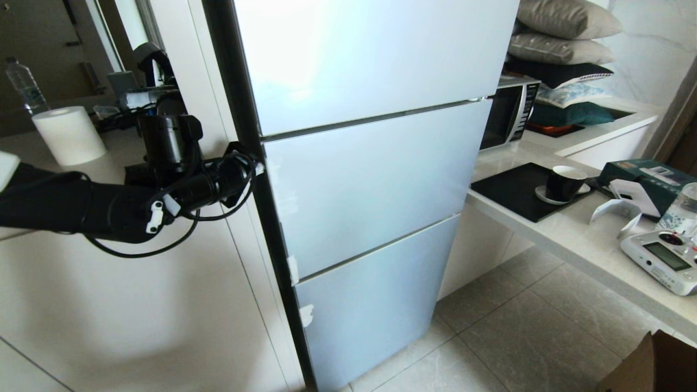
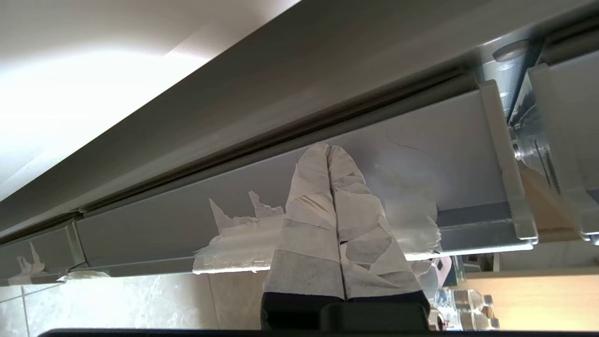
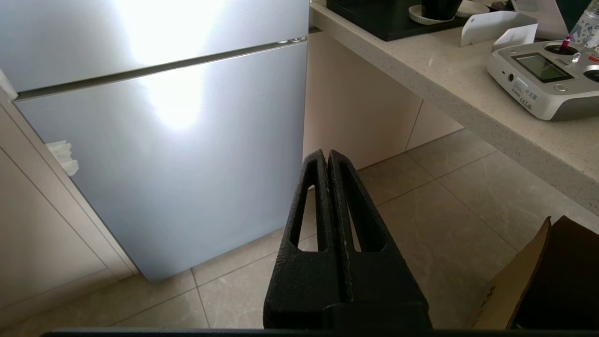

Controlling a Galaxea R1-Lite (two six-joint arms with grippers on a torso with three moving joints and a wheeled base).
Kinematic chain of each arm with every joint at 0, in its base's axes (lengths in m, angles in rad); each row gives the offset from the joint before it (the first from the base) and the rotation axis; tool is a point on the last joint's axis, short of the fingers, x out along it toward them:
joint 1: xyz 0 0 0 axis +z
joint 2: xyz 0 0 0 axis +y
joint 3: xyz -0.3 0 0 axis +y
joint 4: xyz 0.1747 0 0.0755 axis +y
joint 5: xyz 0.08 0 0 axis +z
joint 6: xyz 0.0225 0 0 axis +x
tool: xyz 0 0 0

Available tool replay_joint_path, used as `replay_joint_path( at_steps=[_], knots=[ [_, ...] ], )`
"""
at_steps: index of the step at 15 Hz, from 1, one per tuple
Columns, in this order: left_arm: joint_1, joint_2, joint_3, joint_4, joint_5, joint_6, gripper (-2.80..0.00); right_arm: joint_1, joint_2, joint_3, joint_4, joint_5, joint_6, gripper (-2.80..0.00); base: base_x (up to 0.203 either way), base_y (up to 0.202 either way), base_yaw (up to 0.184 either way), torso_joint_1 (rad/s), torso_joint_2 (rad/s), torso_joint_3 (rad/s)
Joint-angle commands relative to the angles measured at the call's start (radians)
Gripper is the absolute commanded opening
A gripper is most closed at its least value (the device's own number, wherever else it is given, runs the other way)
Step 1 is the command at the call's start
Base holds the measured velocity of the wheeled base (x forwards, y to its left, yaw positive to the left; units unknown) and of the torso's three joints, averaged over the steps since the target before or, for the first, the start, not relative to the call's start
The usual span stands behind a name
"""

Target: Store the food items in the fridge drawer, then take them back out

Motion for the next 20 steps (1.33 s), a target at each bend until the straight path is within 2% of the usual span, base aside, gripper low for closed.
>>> replay_joint_path(
  at_steps=[1, 8, 11, 16, 20],
  knots=[
    [-0.012, -0.008, 0.004, -0.002, 0.007, -0.006, -2.80, -0.001, 0.000, 0.000, 0.000, 0.000, -0.001, -2.80, 0.000, 0.000, 0.000, 0.000, 0.00, 0.000],
    [-0.076, -0.012, 0.013, -0.002, 0.012, -0.009, -2.80, -0.001, 0.000, 0.000, 0.000, 0.000, -0.001, -2.80, 0.000, 0.000, 0.000, 0.000, 0.00, 0.000],
    [-0.117, -0.058, 0.060, 0.000, 0.012, -0.012, -2.80, -0.001, 0.000, 0.000, 0.000, 0.000, -0.001, -2.80, 0.000, 0.000, 0.000, 0.000, 0.00, 0.000],
    [-0.121, -0.081, 0.129, -0.003, 0.028, -0.016, -2.80, -0.001, 0.000, 0.000, 0.000, 0.000, -0.001, -2.80, 0.000, 0.000, 0.000, 0.000, 0.00, 0.000],
    [-0.151, -0.119, 0.186, -0.006, 0.033, -0.018, -2.80, -0.001, 0.000, 0.000, 0.000, 0.000, -0.001, -2.80, 0.000, 0.000, 0.000, 0.000, 0.00, 0.000]
  ],
)
